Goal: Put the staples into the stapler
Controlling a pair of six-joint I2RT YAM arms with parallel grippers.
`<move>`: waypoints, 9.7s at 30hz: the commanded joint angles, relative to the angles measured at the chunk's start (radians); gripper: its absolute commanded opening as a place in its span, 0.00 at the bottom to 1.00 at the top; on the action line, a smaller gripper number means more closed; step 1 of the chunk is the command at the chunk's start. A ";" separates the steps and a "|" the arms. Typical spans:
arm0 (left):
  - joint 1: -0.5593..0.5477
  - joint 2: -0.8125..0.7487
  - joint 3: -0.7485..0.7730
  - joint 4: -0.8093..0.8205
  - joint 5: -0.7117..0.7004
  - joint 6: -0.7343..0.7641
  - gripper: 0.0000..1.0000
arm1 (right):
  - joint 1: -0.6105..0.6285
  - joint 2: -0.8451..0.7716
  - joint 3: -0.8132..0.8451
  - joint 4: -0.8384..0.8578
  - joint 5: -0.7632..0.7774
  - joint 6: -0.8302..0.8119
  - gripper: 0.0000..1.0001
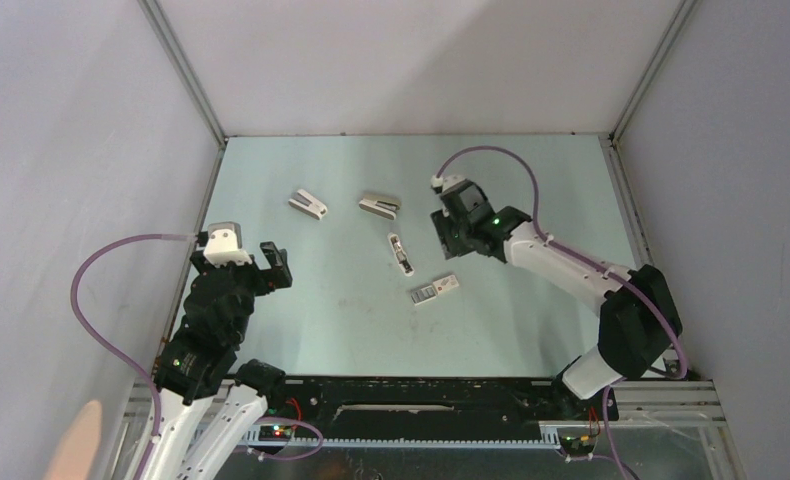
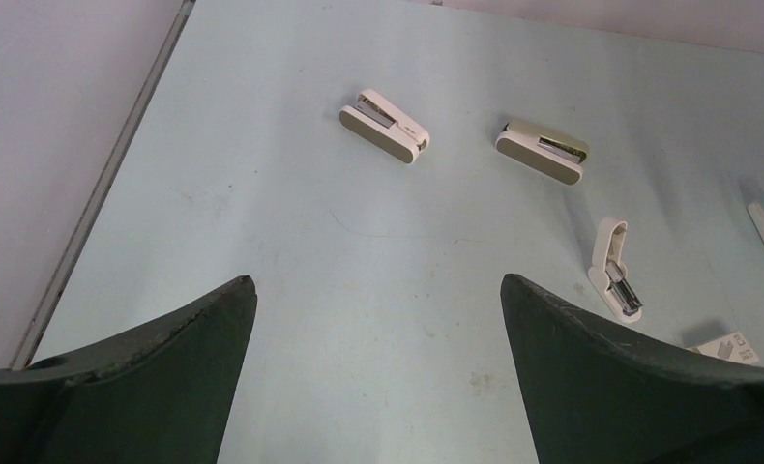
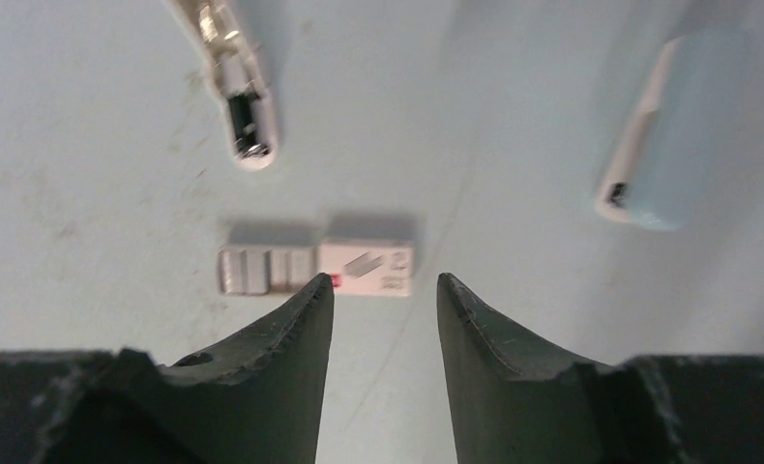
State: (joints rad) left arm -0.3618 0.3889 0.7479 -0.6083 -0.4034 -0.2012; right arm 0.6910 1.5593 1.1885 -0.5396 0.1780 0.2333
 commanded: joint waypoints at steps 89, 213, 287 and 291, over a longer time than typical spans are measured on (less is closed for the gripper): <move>0.030 0.021 -0.005 0.032 0.040 0.008 0.98 | 0.201 0.211 -0.071 0.024 -0.167 0.137 0.27; 0.032 0.014 -0.009 0.029 0.043 0.009 0.98 | 0.266 0.329 0.030 -0.050 -0.094 -0.199 0.26; 0.035 0.005 -0.009 0.032 0.041 0.009 0.98 | 0.180 0.366 -0.031 0.597 0.130 -0.003 0.12; 0.035 0.005 -0.009 0.032 0.041 0.009 0.98 | 0.179 0.364 -0.040 0.596 0.121 -0.009 0.12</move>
State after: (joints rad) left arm -0.3367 0.3981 0.7479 -0.6079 -0.3622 -0.2008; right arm 0.8669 1.9236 1.1561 0.0242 0.2779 0.2417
